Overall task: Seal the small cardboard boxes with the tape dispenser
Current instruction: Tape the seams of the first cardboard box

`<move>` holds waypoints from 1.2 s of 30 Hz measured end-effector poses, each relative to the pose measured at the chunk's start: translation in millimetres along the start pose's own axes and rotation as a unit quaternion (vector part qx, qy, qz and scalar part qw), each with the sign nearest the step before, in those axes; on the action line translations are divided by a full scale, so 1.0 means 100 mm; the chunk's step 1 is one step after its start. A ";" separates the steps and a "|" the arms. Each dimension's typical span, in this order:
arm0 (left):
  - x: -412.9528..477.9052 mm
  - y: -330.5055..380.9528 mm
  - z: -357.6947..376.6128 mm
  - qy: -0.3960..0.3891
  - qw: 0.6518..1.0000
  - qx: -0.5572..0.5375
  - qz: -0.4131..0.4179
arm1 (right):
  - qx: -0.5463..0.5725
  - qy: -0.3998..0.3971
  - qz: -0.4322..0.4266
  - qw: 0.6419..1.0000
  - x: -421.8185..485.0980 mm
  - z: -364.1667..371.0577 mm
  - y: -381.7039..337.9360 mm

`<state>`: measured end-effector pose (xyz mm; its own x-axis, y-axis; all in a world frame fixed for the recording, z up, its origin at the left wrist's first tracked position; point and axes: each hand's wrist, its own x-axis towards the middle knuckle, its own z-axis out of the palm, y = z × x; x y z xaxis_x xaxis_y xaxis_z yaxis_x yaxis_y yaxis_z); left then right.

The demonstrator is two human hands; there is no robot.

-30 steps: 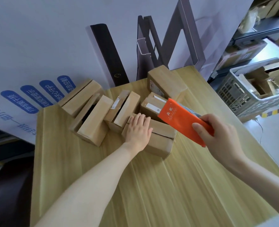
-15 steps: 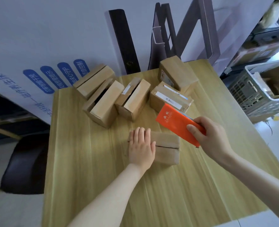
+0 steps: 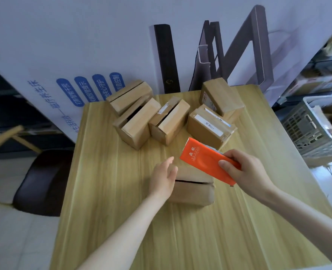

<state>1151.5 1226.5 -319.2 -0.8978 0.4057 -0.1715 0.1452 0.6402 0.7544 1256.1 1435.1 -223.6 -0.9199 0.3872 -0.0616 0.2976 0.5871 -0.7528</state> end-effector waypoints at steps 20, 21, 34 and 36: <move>0.00 0.51 -0.77 -0.115 0.896 -0.389 -0.180 | 0.005 -0.066 -0.068 0.995 -0.01 0.00 -0.21; -0.01 0.51 -0.77 -0.110 0.902 -0.377 -0.179 | 0.004 -0.070 -0.066 0.995 -0.02 0.00 -0.21; 0.06 0.45 -0.81 0.050 0.927 -0.304 -0.216 | -0.042 -0.143 -0.029 0.988 0.00 0.08 -0.46; 0.06 0.42 -0.82 0.049 0.922 -0.303 -0.235 | -0.037 -0.150 -0.022 0.988 0.03 0.07 -0.49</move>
<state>1118.1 1202.0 -236.7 -0.8399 0.0951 -0.5344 -0.5025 0.2358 0.8318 1236.7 1402.6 -190.9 -0.9635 0.1391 -0.2288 0.2629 0.6528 -0.7104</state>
